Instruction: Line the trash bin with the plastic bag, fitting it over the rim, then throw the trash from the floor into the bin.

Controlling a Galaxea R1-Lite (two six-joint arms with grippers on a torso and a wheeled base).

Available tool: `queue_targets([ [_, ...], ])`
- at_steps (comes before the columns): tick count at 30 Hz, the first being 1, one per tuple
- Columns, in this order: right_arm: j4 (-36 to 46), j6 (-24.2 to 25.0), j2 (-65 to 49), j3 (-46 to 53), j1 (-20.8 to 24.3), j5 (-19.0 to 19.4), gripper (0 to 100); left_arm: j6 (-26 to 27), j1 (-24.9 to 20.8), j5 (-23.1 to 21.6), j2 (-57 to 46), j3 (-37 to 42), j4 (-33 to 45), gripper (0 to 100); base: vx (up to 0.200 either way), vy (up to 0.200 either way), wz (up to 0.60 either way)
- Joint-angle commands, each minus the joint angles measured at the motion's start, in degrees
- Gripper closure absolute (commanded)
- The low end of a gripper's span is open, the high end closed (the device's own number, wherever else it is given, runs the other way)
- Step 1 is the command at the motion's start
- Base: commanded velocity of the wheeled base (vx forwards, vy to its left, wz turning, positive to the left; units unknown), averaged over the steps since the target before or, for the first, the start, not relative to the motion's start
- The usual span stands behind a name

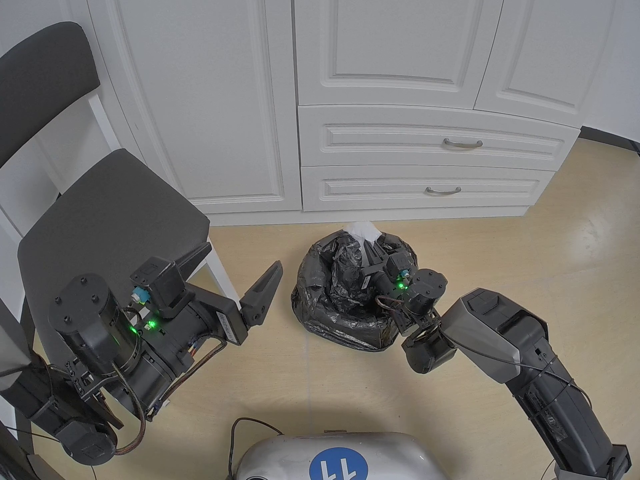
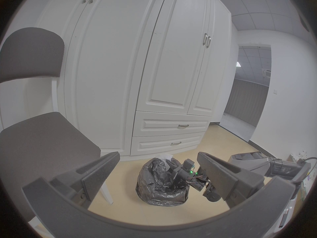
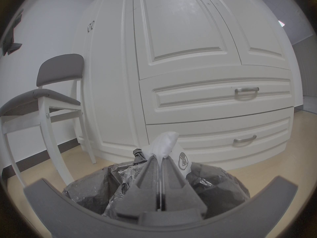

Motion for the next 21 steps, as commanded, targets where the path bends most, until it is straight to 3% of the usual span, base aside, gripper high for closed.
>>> queue_targets([
  [1, -1.0, 0.41, -1.79, 5.12, 0.54, 0.68, 100, 0.0, 0.0, 0.01, -0.04, 0.05, -0.02, 0, 0.0, 0.0, 0.0],
  [11, -1.0, 5.24, -1.61, 5.82, 6.17, -0.02, 100, 0.0, 0.0, 0.01, 0.04, -0.13, -0.02, 0, 0.0, 0.0, 0.0],
  [21, -1.0, 6.38, -2.49, 4.07, 4.5, -0.72, 100, -0.08, 0.0, 0.01, 0.04, -0.04, -0.02, 0, 0.0, 0.0, 0.0],
])
